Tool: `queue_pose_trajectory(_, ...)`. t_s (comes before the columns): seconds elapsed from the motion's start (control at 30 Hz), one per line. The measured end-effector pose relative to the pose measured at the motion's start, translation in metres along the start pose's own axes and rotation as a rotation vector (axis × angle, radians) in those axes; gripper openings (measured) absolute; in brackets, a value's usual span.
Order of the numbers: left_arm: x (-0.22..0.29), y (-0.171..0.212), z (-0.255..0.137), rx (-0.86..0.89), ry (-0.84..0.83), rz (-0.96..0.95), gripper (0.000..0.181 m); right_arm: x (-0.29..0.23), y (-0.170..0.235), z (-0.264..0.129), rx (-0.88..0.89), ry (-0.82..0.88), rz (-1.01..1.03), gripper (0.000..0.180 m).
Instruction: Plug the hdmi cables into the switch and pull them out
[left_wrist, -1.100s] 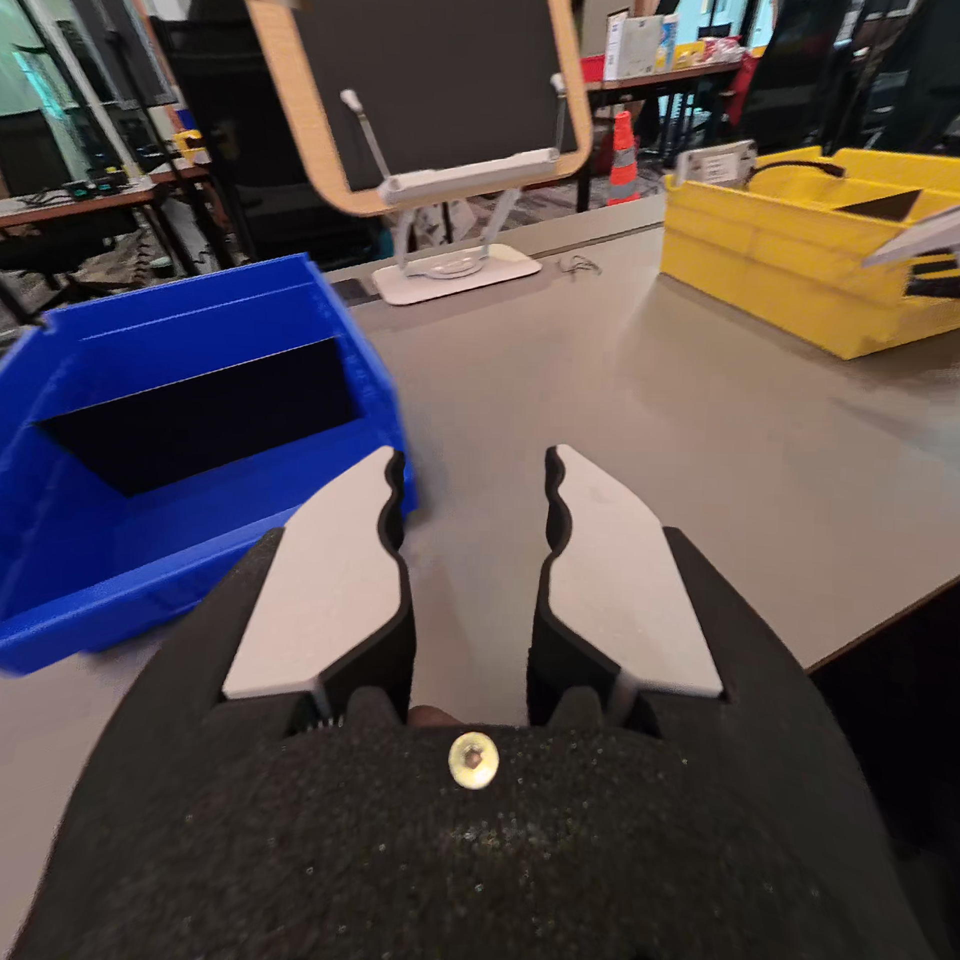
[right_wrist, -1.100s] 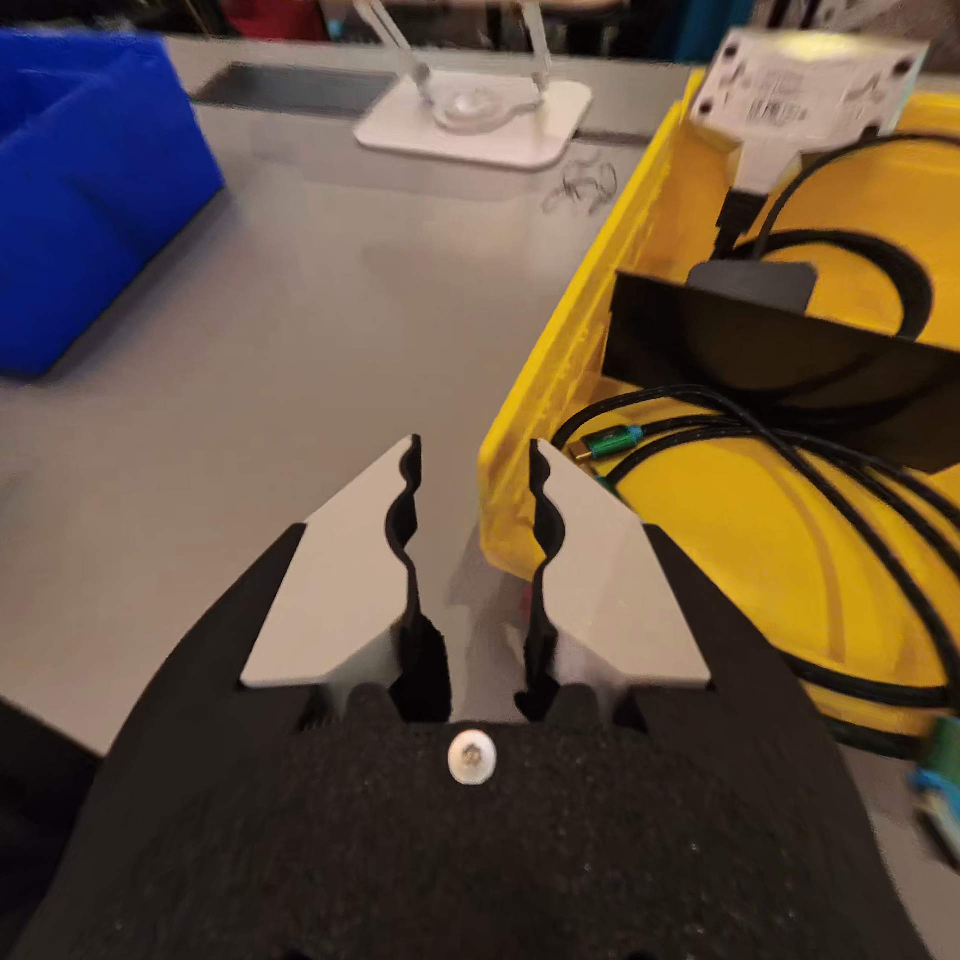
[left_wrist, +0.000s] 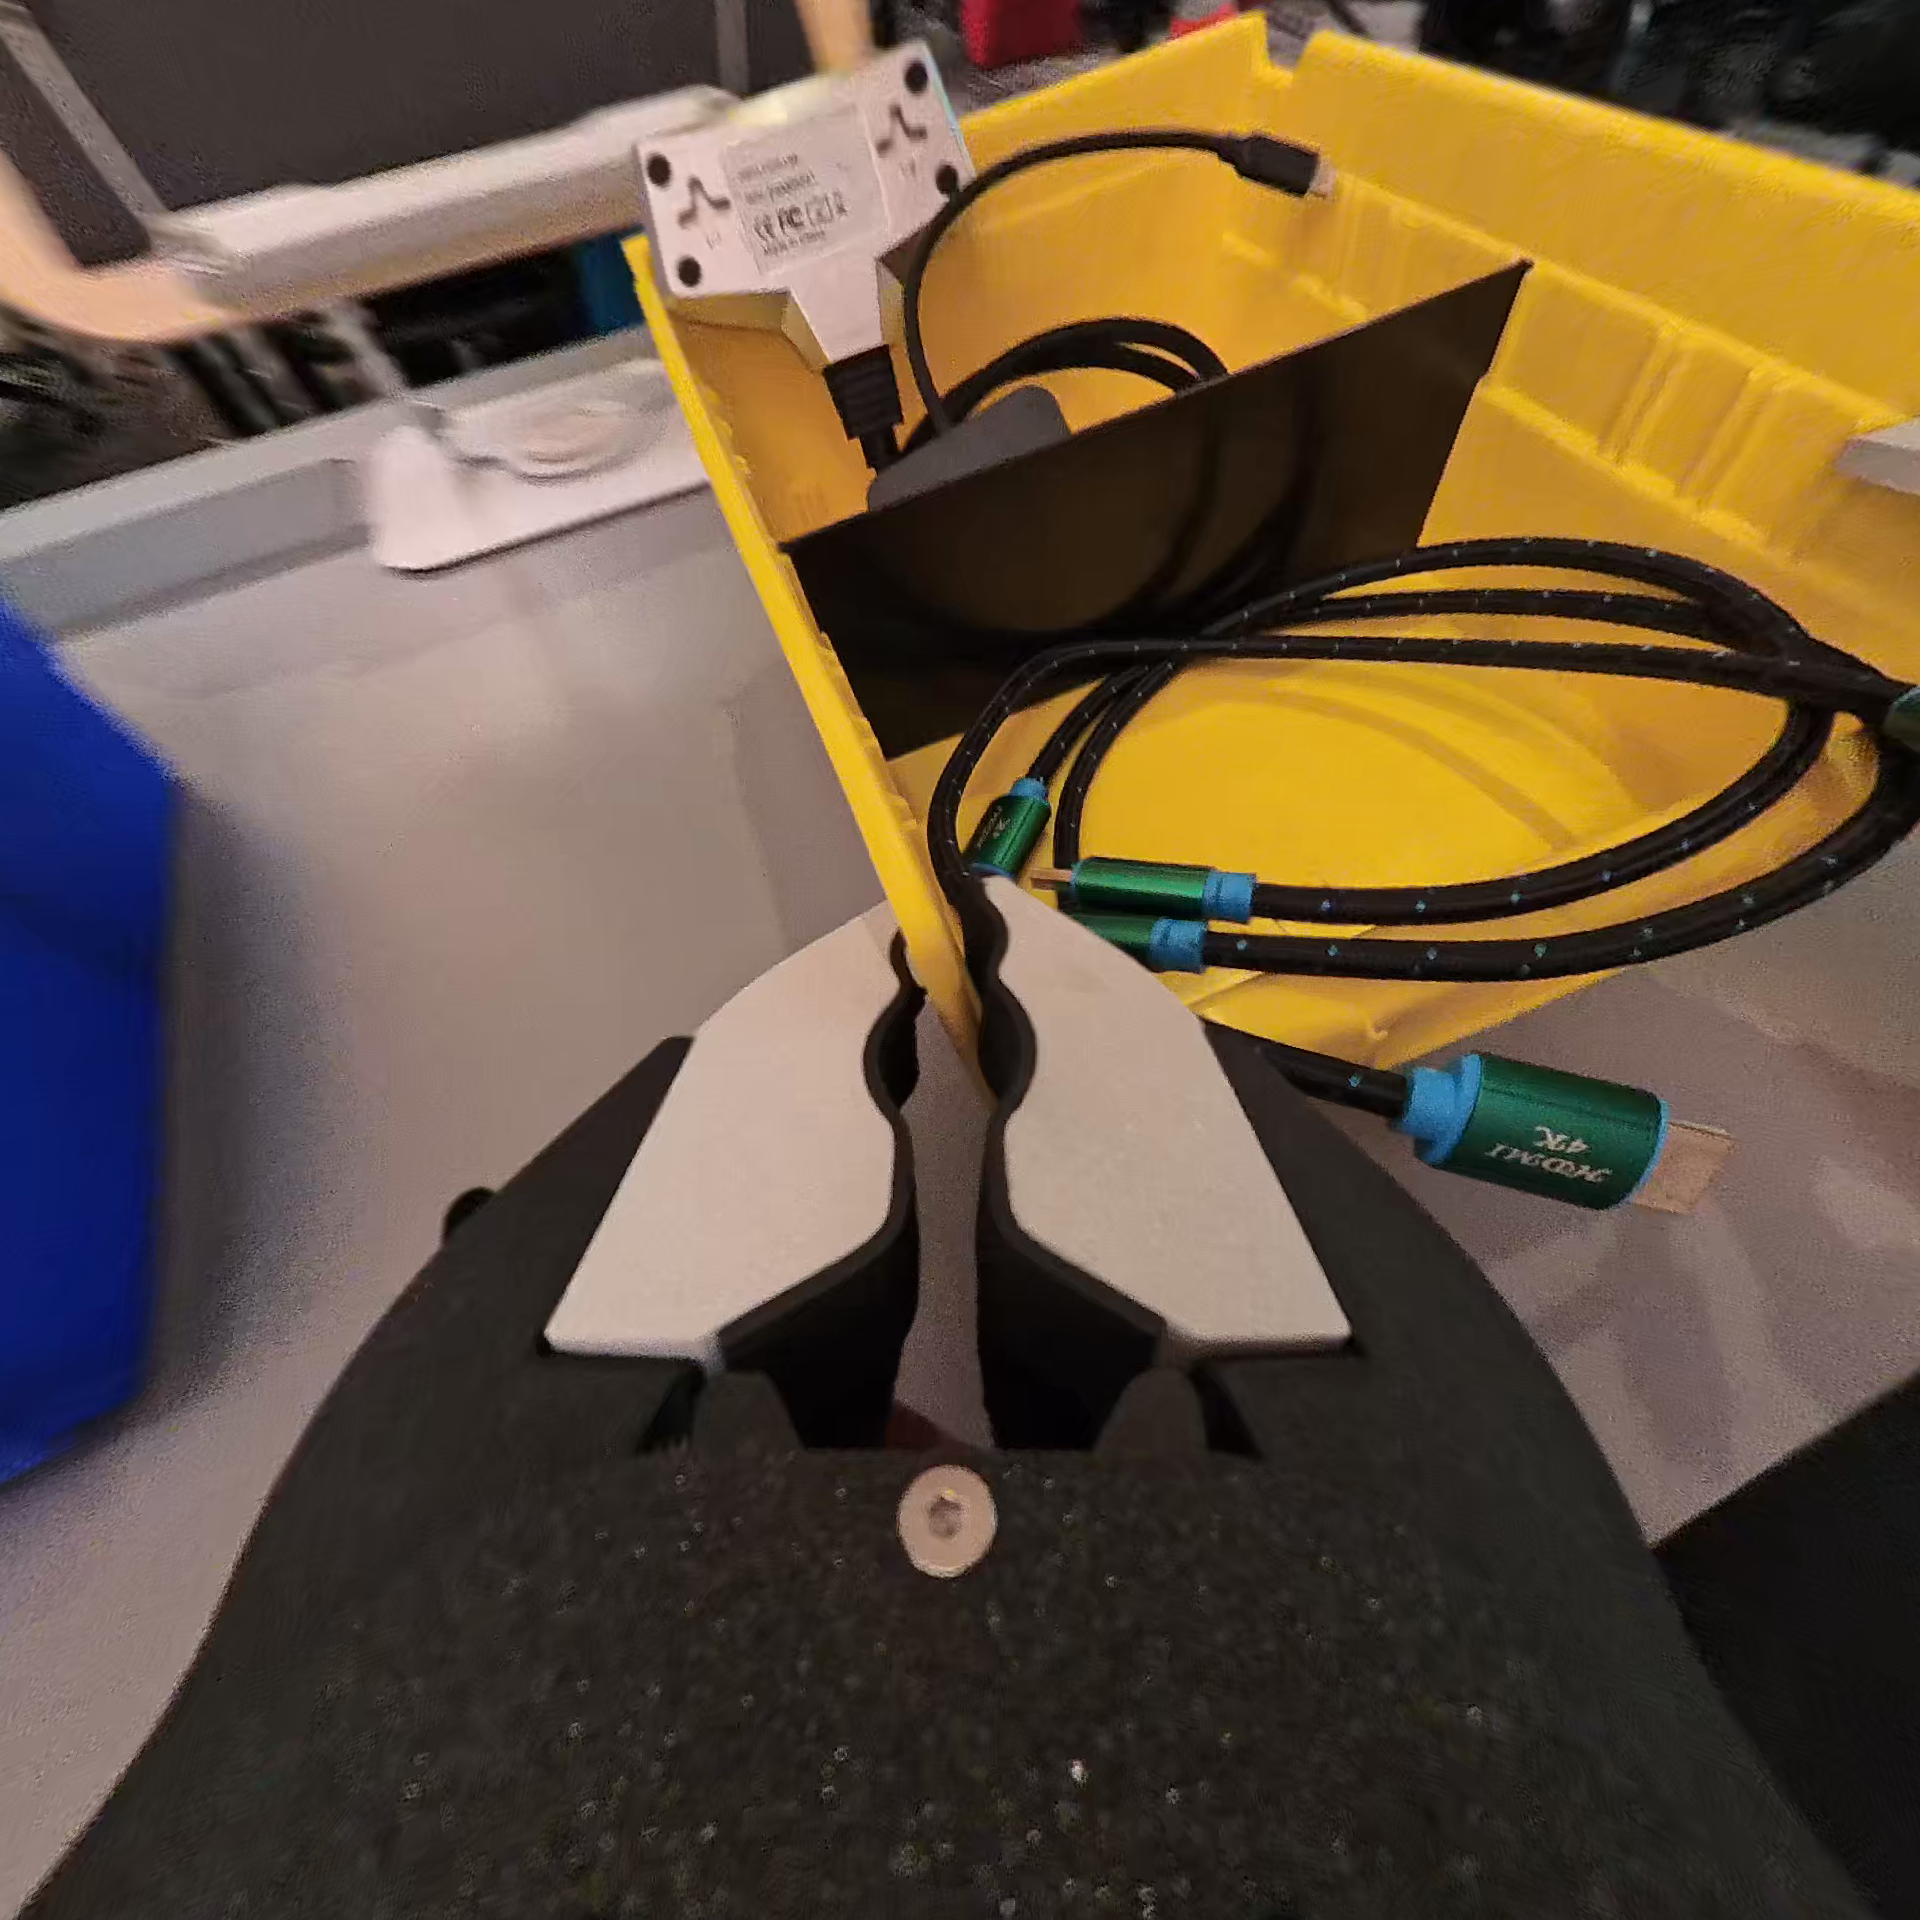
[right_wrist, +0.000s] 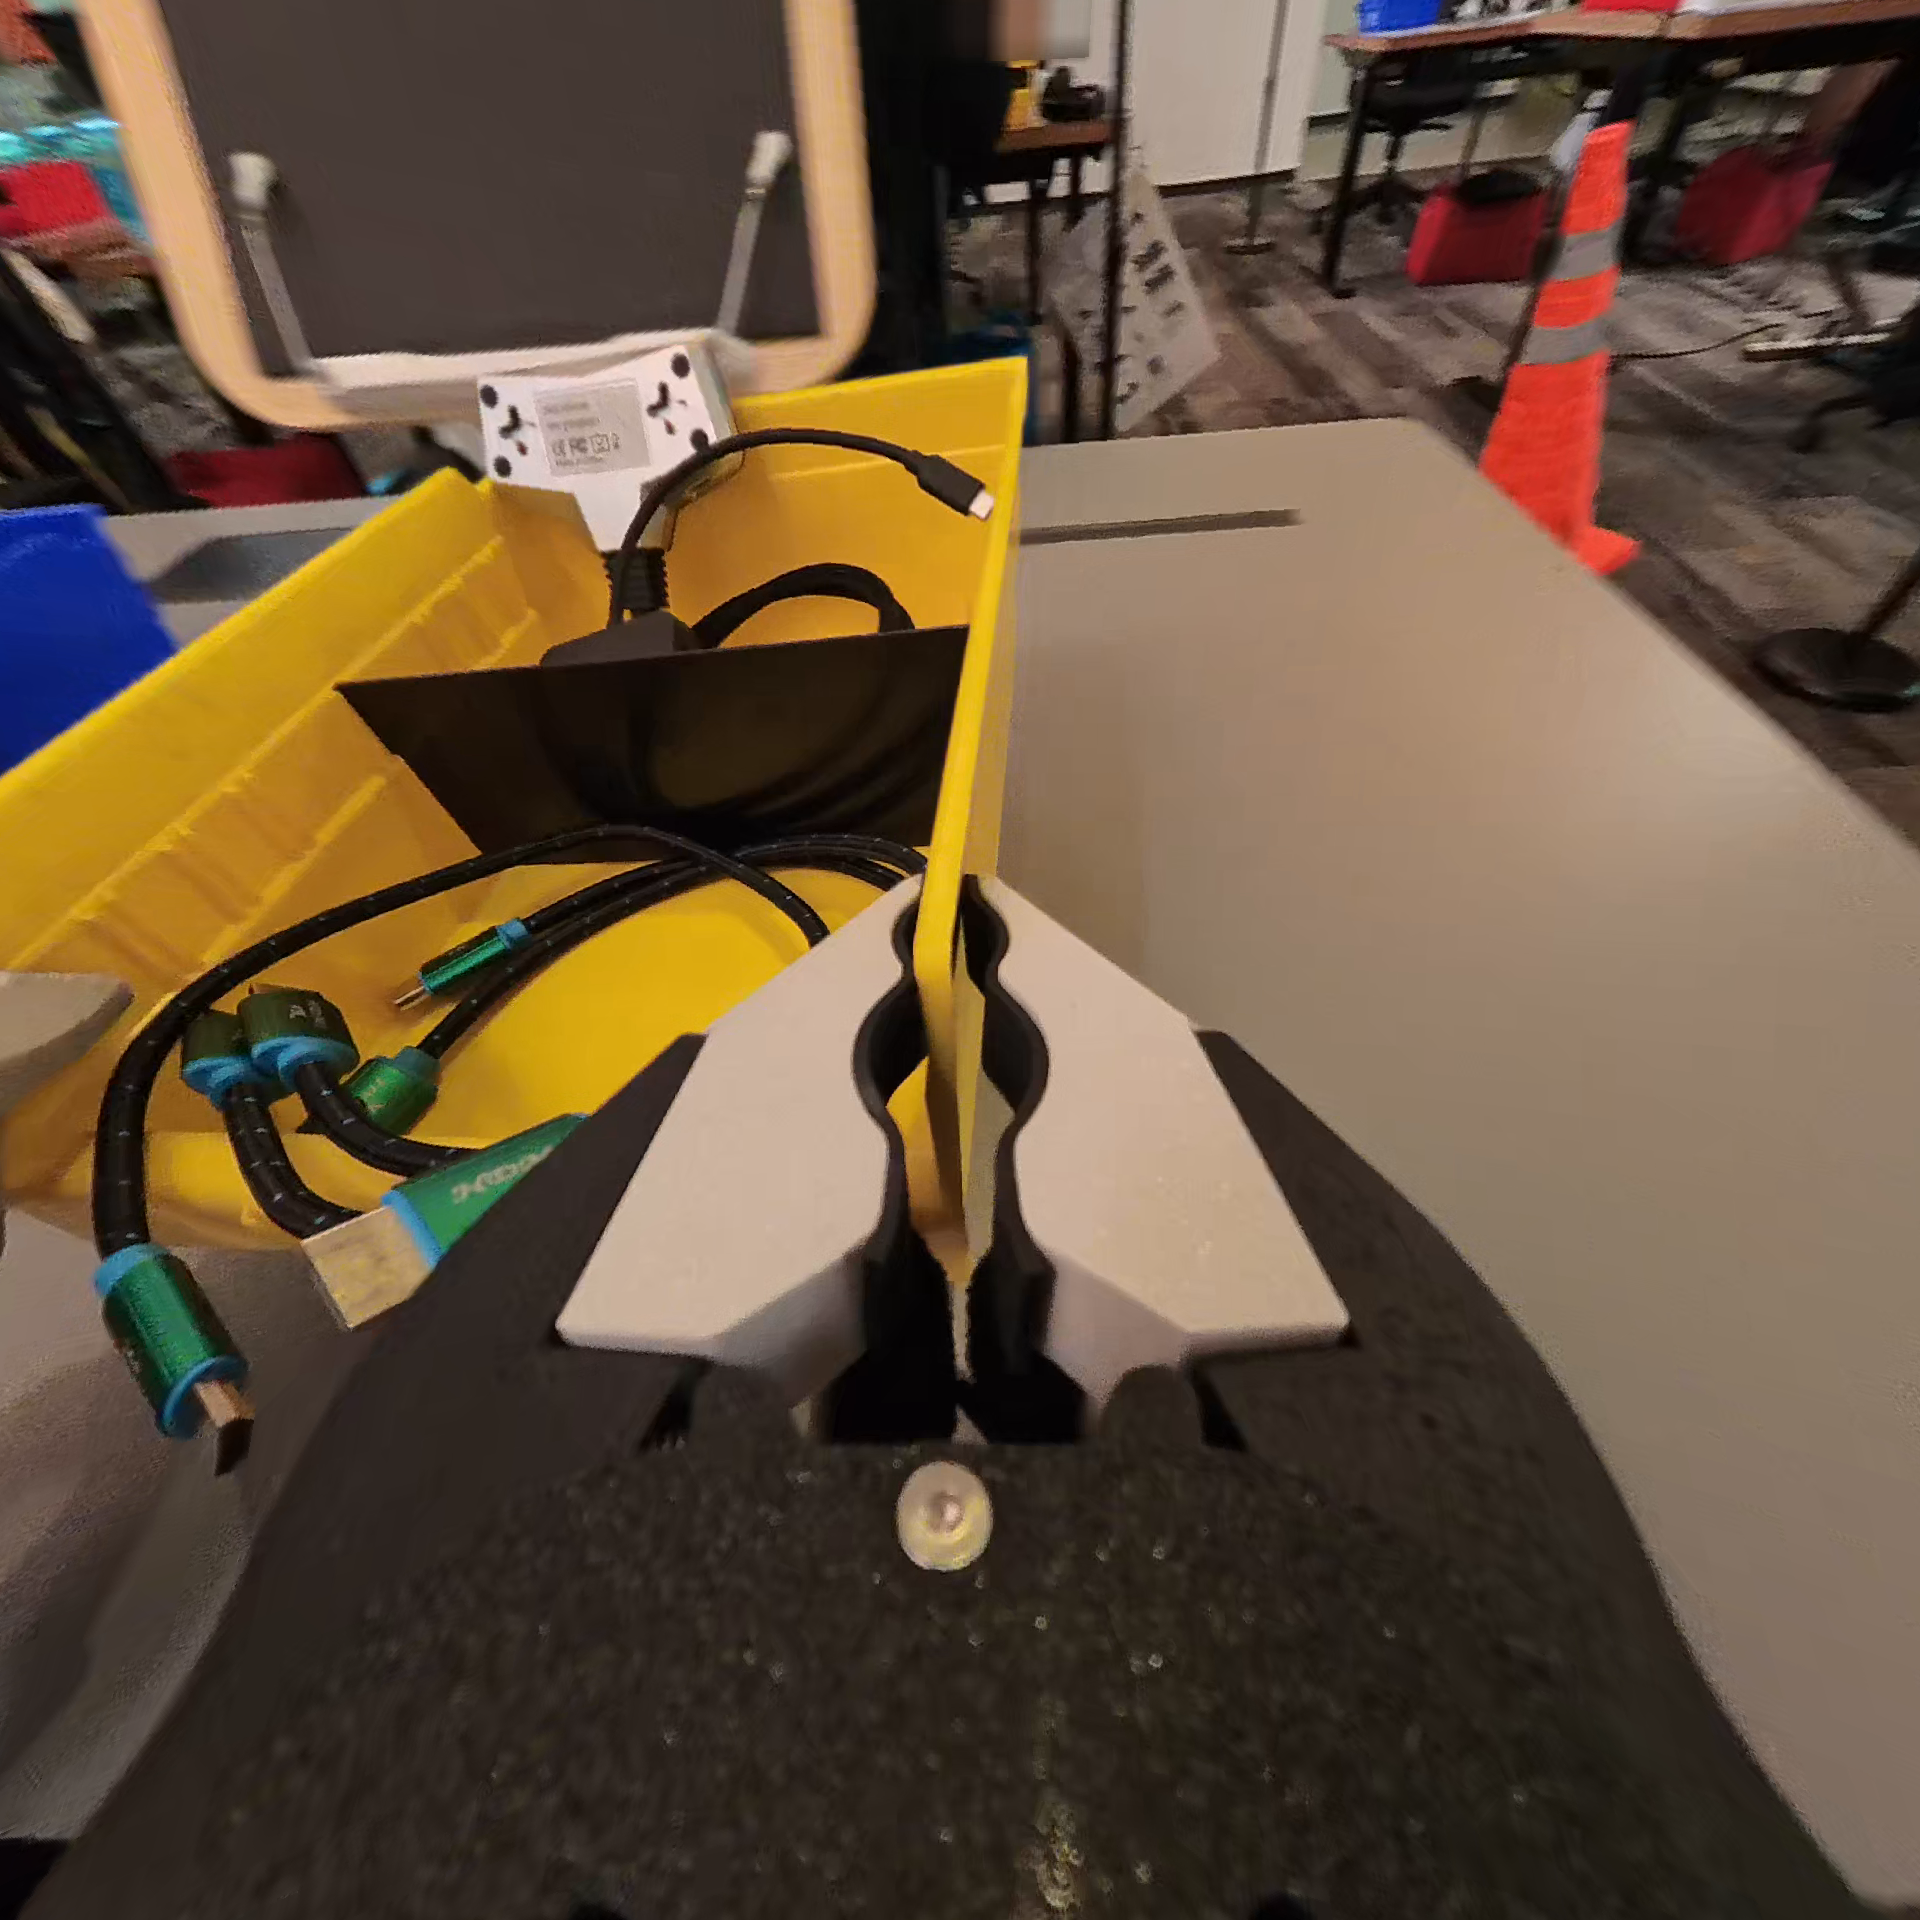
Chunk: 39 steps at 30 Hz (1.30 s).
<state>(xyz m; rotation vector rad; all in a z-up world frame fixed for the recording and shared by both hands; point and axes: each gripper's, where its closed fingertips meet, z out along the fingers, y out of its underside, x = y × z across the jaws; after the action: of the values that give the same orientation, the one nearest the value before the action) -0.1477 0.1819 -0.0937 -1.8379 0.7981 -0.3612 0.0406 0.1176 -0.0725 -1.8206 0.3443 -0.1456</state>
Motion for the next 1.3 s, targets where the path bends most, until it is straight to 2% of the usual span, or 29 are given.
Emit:
queue_pose_trajectory(0.1,-0.059,0.008,-0.021,-0.001,-0.100,-0.001,0.005,-0.062,0.006,0.017,-0.014,-0.084,-0.002,0.003)
queue_pose_trajectory(0.23,-0.117,0.028,-0.014,-0.052,-0.164,-0.055,0.005,-0.120,0.017,0.055,-0.060,-0.129,-0.016,0.004)
queue_pose_trajectory(0.33,-0.137,0.046,-0.001,-0.081,-0.164,-0.088,0.006,-0.140,0.025,0.081,-0.072,-0.140,-0.049,0.005)
queue_pose_trajectory(0.47,-0.133,0.055,0.005,-0.112,-0.078,-0.111,0.010,-0.140,0.034,0.088,-0.053,-0.154,-0.088,0.004)
queue_pose_trajectory(0.57,-0.122,0.047,-0.018,-0.092,0.072,-0.190,0.033,-0.146,0.032,0.074,-0.086,-0.246,-0.044,0.012)
queue_pose_trajectory(0.67,-0.149,0.037,-0.062,0.032,0.090,-0.344,0.036,-0.144,0.018,0.040,-0.001,-0.318,-0.108,0.021)
queue_pose_trajectory(0.73,-0.193,0.045,-0.090,0.090,0.000,-0.430,0.033,-0.147,0.005,0.018,0.063,-0.354,-0.120,0.020)
queue_pose_trajectory(0.8,-0.251,0.067,-0.115,0.094,-0.173,-0.424,0.034,-0.167,-0.004,-0.002,0.101,-0.428,-0.121,0.021)
queue_pose_trajectory(0.87,-0.306,0.096,-0.136,0.053,-0.328,-0.408,0.034,-0.200,0.001,-0.021,0.103,-0.536,-0.153,0.020)
queue_pose_trajectory(0.93,-0.348,0.119,-0.145,0.012,-0.397,-0.438,0.034,-0.241,0.019,-0.038,0.052,-0.673,-0.165,0.018)
queue_pose_trajectory(1.0,-0.369,0.125,-0.139,0.018,-0.349,-0.486,0.034,-0.286,0.048,-0.056,-0.060,-0.834,-0.128,0.018)
queue_pose_trajectory(1.07,-0.367,0.127,-0.119,-0.020,-0.210,-0.502,0.037,-0.325,0.077,-0.072,-0.177,-0.966,-0.098,0.018)
queue_pose_trajectory(1.13,-0.370,0.126,-0.102,-0.042,-0.172,-0.471,0.041,-0.352,0.099,-0.079,-0.248,-1.023,-0.127,0.019)
queue_pose_trajectory(1.2,-0.375,0.123,-0.088,-0.052,-0.174,-0.427,0.040,-0.370,0.103,-0.078,-0.256,-1.037,-0.163,0.020)
queue_pose_trajectory(1.23,-0.377,0.125,-0.081,-0.077,-0.167,-0.420,0.036,-0.377,0.101,-0.073,-0.242,-1.024,-0.170,0.021)
queue_pose_trajectory(1.3,-0.378,0.137,-0.073,-0.134,-0.160,-0.403,0.007,-0.387,0.094,-0.057,-0.232,-0.965,-0.162,0.023)
